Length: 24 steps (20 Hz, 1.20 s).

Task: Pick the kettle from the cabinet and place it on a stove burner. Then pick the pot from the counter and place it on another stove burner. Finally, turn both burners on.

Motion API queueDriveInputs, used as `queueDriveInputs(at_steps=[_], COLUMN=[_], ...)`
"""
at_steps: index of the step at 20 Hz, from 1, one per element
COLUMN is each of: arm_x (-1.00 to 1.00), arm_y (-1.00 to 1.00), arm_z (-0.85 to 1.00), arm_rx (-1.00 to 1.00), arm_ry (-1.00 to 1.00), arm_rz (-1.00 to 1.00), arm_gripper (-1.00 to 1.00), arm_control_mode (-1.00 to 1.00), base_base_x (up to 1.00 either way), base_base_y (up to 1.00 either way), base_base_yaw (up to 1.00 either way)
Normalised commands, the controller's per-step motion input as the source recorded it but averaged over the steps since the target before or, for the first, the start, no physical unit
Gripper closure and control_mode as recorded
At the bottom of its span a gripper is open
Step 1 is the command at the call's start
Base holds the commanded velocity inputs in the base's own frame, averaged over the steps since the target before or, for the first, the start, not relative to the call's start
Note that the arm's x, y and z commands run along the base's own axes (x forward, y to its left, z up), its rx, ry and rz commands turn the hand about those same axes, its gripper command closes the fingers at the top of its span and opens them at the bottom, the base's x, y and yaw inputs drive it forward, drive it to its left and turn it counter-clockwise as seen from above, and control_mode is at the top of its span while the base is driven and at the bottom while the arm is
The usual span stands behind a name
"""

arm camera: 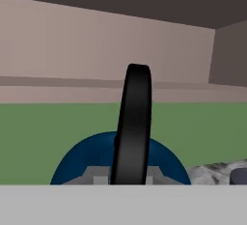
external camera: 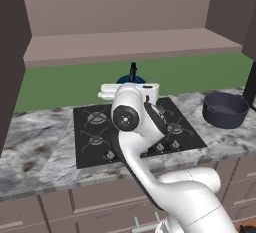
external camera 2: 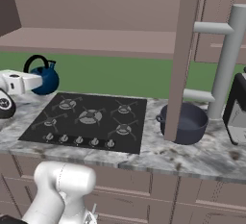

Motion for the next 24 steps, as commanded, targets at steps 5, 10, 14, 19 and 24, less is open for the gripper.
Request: queueDriveInputs(at_steps=[5, 10, 14, 19, 24], arm_x=[0.16, 0.23, 0.21, 0.18, 0.21], arm_y=[0.0, 0.0, 0.0, 0.0, 0.0], arm_z=[-0.29, -0.26, -0.22, -0.18, -0.15], arm_rx=[0.0, 0.0, 0.0, 0.0, 0.0], arm_ry=[0.0, 0.0, 0.0, 0.0, -0.02], arm_rz=[0.0, -0.01, -0.04, -0.05, -0.07], arm_gripper=[1.0, 1.0, 1.0, 1.0, 1.0], arm_control_mode=[-1.0, -1.0, -1.0, -1.0, -1.0], base_base_x=[0.0, 0.0, 0.0, 0.0, 0.0], base_base_y=[0.0, 0.0, 0.0, 0.0, 0.0], base_base_yaw=[0.0, 0.0, 0.0, 0.0, 0.0])
